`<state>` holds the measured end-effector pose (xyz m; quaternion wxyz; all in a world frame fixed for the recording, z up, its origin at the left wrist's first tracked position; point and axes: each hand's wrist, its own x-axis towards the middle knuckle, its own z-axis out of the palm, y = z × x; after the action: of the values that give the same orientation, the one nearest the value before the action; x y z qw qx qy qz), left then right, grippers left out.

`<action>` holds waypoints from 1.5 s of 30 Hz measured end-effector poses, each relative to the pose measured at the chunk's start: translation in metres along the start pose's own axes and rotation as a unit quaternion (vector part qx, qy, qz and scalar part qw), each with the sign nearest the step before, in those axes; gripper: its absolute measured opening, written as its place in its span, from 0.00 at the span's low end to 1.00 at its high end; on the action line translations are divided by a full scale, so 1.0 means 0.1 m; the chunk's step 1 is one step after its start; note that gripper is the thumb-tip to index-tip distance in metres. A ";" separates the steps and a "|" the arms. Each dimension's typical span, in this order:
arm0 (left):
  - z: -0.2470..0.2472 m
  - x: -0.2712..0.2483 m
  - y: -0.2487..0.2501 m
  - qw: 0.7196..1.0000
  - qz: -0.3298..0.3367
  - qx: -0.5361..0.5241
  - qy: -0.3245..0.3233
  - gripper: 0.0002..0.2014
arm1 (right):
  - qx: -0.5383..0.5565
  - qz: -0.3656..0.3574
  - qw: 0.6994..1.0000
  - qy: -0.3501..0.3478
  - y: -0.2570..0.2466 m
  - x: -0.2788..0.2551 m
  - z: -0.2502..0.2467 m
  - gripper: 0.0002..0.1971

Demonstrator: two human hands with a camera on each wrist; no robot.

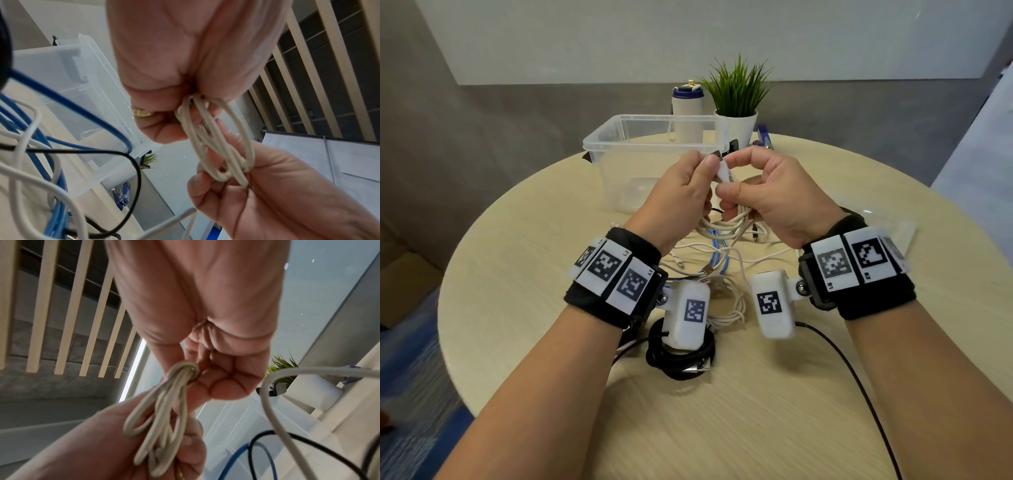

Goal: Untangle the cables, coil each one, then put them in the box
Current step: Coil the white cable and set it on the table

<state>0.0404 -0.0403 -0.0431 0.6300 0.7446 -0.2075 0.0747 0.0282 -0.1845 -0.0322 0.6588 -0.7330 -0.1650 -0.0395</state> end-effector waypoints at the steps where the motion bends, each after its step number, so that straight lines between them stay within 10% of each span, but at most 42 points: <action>1: 0.01 0.00 -0.01 1.000 -0.002 -0.010 -0.001 0.13 | -0.001 -0.010 1.000 0.007 0.00 0.00 0.00 0.12; 19: 0.04 0.01 -0.02 0.998 -0.021 0.049 0.022 0.08 | -0.056 -0.059 0.994 0.079 0.08 0.10 0.01 0.05; 32: -0.03 0.06 -0.03 0.992 -0.087 0.032 0.084 0.10 | 0.005 -0.170 0.984 -0.046 -0.03 0.02 0.00 0.05; 45: -0.02 0.02 0.04 0.995 0.066 0.012 0.074 0.10 | 0.171 0.014 0.979 0.110 -0.02 0.10 0.04 0.08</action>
<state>0.0413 -0.0398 -0.0381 0.6287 0.7290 -0.2083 0.1731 0.0364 -0.1786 -0.0283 0.7893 -0.6025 -0.0855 -0.0821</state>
